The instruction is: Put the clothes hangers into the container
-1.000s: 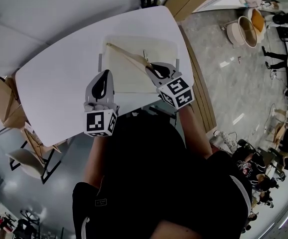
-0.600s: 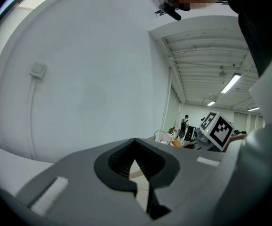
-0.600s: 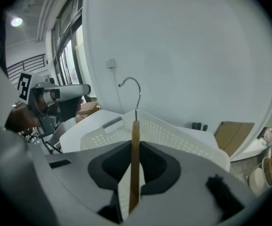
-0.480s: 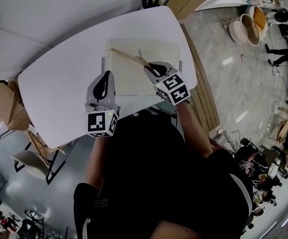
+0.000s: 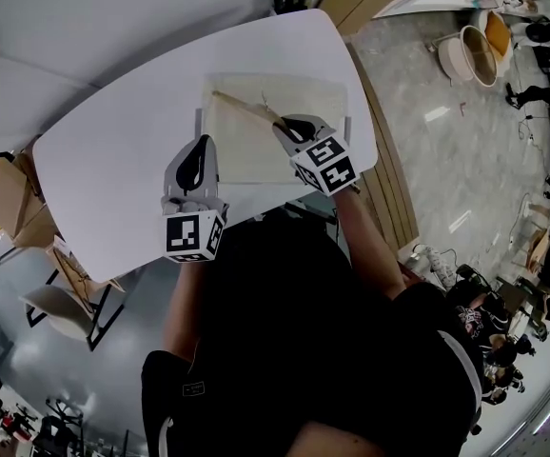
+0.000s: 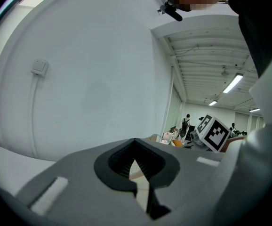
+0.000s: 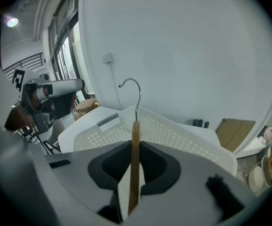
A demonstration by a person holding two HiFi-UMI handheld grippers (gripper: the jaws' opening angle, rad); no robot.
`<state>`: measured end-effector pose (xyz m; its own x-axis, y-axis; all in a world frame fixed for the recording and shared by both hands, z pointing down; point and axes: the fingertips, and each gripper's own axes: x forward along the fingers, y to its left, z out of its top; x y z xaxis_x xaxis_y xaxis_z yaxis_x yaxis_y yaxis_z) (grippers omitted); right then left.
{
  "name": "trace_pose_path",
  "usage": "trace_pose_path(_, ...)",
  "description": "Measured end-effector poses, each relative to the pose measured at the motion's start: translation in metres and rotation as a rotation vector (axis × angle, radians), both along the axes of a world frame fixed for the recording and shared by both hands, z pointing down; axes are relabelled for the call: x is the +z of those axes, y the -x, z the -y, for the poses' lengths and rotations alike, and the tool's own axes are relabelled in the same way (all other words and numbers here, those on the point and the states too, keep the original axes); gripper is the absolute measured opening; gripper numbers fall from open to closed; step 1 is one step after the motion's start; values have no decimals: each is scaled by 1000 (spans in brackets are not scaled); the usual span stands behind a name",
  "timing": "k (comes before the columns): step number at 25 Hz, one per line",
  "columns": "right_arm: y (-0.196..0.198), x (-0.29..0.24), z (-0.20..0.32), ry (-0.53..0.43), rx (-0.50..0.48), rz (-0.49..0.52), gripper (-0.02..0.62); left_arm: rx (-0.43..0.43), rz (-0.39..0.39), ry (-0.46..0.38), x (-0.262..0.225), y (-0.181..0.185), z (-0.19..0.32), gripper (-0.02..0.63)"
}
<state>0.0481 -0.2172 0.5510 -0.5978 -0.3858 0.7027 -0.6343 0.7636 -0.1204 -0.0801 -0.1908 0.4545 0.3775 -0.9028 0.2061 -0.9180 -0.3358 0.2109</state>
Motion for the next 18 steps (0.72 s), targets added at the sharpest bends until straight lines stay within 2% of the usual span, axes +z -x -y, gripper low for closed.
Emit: trace_pose_path(18,7,16,3,19,-8,-21,62,-18,0,2,3,7,-1,6)
